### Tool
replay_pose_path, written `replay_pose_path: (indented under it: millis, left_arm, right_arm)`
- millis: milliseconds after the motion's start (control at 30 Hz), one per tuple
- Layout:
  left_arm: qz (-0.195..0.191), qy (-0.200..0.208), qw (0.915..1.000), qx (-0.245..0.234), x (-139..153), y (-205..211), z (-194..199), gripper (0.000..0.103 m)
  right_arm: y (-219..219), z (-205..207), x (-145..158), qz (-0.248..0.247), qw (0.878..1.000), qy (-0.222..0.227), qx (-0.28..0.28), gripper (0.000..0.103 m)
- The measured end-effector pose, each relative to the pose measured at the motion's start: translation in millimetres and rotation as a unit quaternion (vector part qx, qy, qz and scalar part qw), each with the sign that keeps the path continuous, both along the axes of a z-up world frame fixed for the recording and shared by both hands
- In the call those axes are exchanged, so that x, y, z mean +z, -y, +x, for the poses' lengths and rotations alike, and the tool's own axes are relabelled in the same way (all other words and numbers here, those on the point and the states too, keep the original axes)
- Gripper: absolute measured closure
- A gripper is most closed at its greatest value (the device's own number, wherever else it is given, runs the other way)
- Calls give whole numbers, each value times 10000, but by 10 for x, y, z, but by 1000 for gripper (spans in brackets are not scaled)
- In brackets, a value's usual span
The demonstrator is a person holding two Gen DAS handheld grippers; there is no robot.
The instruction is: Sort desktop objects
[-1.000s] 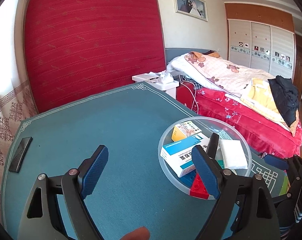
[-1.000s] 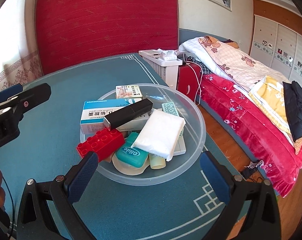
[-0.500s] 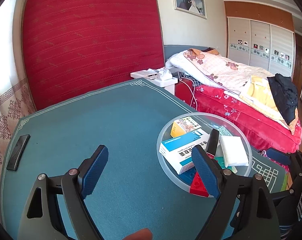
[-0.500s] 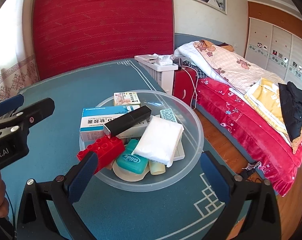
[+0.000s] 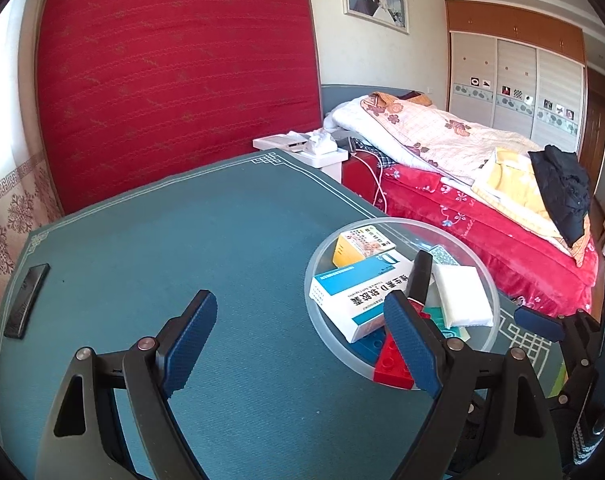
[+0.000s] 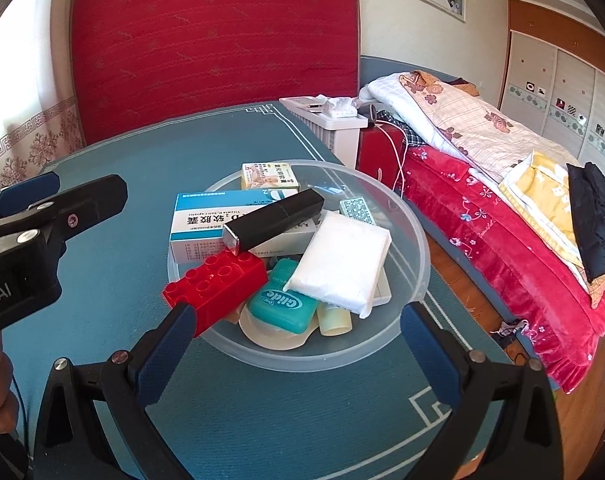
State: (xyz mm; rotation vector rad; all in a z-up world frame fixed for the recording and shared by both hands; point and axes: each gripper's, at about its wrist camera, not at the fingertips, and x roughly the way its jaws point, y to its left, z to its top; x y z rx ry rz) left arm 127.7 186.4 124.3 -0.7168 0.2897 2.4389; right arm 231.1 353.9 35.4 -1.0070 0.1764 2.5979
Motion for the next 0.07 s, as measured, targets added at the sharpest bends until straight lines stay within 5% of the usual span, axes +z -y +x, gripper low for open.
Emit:
replay_pose_path:
  millis: [67]
  left_arm:
    - [-49,26,10000,-26,-19,-3,-18,15]
  right_arm:
    - [14,-8,-22,-49,10000,22,37,1]
